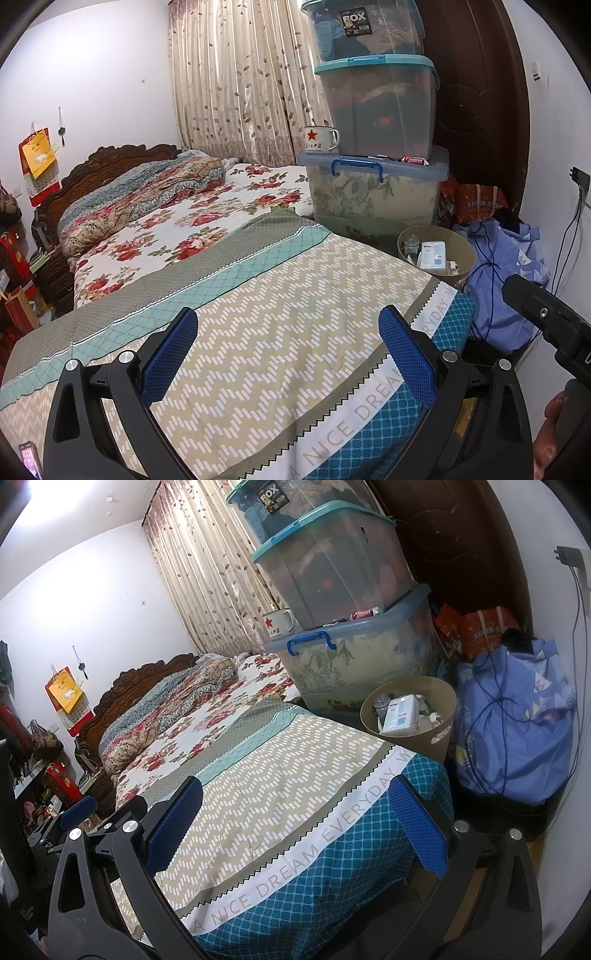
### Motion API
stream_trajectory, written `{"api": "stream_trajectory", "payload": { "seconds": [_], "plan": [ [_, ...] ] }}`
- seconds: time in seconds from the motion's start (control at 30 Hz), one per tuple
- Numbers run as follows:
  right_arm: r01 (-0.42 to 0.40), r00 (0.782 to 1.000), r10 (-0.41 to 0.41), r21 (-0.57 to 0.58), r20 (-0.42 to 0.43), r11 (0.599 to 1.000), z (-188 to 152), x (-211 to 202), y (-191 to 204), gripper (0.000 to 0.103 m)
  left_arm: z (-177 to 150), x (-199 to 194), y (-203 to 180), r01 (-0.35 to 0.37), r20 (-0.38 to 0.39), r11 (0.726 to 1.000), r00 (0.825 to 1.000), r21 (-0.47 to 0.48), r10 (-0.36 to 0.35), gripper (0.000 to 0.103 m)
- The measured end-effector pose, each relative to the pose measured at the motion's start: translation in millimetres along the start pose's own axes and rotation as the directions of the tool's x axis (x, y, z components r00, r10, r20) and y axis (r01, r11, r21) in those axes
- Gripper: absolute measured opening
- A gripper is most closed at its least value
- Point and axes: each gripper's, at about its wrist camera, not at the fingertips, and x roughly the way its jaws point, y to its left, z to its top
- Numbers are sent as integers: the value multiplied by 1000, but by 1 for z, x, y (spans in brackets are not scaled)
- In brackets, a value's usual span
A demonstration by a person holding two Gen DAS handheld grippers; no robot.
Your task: Collect trash
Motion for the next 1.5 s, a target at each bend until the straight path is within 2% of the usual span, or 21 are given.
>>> {"api": "stream_trajectory", "payload": {
  "seconds": [1.5],
  "plan": [
    [0,1000,0,2,0,1000,0,0,-1,100,-7,2,-2,7,-7,1000,1000,20,-7,94]
  ]
}}
